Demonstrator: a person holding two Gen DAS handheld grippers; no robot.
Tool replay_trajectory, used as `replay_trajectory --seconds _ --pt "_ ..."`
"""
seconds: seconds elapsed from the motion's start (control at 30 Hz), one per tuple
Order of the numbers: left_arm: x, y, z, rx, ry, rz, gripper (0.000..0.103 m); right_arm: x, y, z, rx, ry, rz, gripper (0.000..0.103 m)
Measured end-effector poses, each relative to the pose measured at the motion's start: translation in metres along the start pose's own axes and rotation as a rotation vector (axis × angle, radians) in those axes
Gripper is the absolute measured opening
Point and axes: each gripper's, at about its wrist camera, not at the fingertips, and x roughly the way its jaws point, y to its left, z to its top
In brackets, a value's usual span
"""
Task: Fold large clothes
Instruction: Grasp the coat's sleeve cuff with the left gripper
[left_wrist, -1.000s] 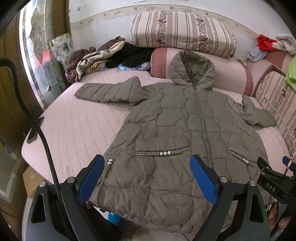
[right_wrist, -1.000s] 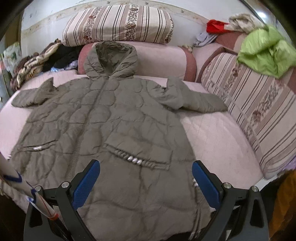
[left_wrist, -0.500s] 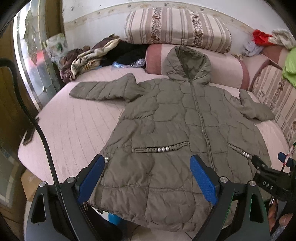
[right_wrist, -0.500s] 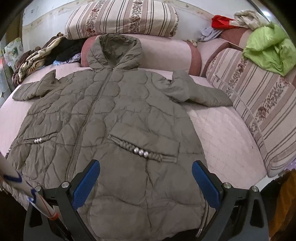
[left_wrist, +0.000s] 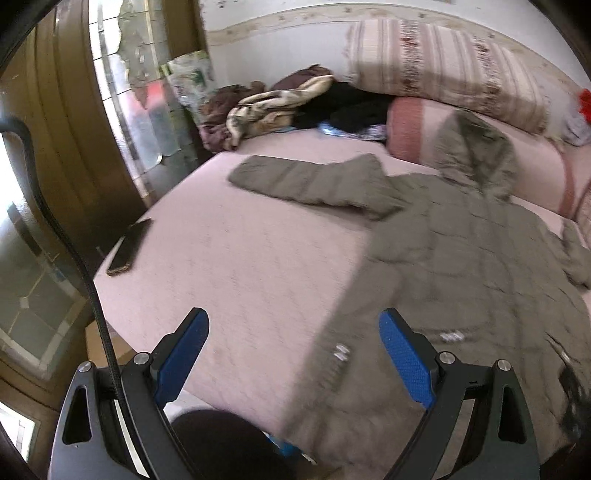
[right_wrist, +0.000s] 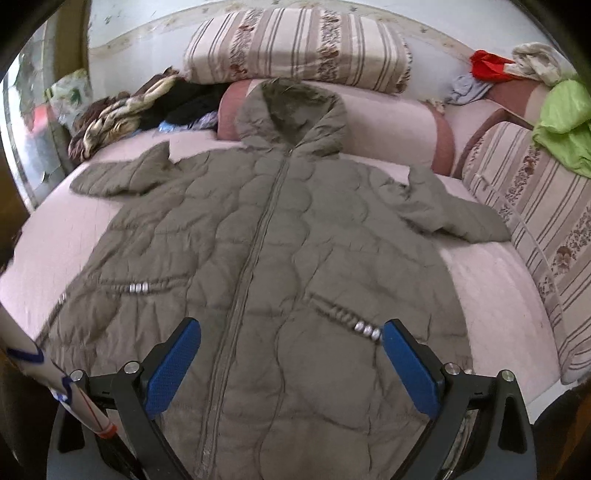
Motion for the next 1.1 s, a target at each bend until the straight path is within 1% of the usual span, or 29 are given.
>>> replay_trajectory --seconds 0.03,0.1,0.23,0.33,0.47,0.63,0.7,0.83,0.93,1.03,1.1 --pt "0.008 0.009 0.009 -0.014 -0.003 0.006 0.093 0.002 0.0 -0.002 -0.007 0.008 -0.005 0.097" --pt "0.021 0.022 0.024 -0.039 -0.016 0.028 0.093 0.006 -0.002 -0.005 -0.013 0.028 -0.014 0.091" --pt "0.047 0.043 0.053 -0.062 -0.036 0.093 0.093 0.011 -0.009 -0.003 0.007 0.051 -0.037 0.09" --pt "0.059 0.054 0.064 -0.072 -0.047 0.118 0.093 0.014 -0.008 0.001 0.007 0.054 -0.061 0.09" --pt "0.069 0.06 0.069 -0.082 -0.047 0.104 0.093 0.019 -0.001 0.004 0.003 0.063 -0.068 0.09" --pt "0.086 0.066 0.077 -0.095 -0.033 0.091 0.093 0.028 0.009 0.006 -0.009 0.095 -0.056 0.09" --pt "0.099 0.07 0.085 -0.104 -0.024 0.077 0.093 0.03 0.012 0.006 -0.019 0.102 -0.053 0.09" --pt "0.144 0.082 0.106 -0.141 0.028 0.074 0.093 0.033 0.013 0.007 -0.02 0.101 -0.062 0.09" --pt "0.196 0.1 0.128 -0.204 0.082 0.05 0.093 0.039 0.011 0.009 -0.007 0.113 -0.068 0.09" --pt "0.262 0.126 0.146 -0.308 0.177 0.007 0.093 0.048 0.005 0.009 0.008 0.137 -0.075 0.09" --pt "0.295 0.139 0.155 -0.375 0.216 -0.032 0.09 0.055 0.0 0.009 0.021 0.153 -0.084 0.09"
